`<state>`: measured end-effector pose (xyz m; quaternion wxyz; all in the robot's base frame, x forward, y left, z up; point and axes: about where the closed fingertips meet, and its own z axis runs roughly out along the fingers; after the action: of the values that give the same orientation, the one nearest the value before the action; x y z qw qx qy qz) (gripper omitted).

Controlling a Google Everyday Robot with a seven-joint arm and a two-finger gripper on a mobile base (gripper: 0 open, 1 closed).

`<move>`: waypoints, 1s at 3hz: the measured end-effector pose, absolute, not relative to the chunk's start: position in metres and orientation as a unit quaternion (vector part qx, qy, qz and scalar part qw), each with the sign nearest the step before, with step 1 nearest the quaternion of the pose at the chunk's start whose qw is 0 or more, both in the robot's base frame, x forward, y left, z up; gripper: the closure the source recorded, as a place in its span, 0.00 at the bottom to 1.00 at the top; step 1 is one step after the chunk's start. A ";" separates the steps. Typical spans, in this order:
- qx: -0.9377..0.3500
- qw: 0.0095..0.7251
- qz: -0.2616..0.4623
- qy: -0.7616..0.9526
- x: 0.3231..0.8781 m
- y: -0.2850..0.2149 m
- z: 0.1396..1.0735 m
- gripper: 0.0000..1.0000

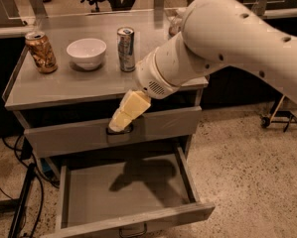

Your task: Place redbull can into middle drawer

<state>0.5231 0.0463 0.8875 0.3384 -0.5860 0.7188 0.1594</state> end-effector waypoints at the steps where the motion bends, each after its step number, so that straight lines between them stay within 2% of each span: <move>1: -0.580 0.348 0.154 0.720 0.544 0.056 0.878 0.00; 2: -0.549 0.360 0.127 0.743 0.568 0.040 0.873 0.00; 3: -0.547 0.361 0.127 0.745 0.568 0.040 0.875 0.00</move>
Offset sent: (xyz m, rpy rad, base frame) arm 0.0778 -0.0332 -0.0225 -0.0112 -0.0575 -0.2520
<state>0.5681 0.0403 0.8745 0.3611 -0.5470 0.7445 0.1268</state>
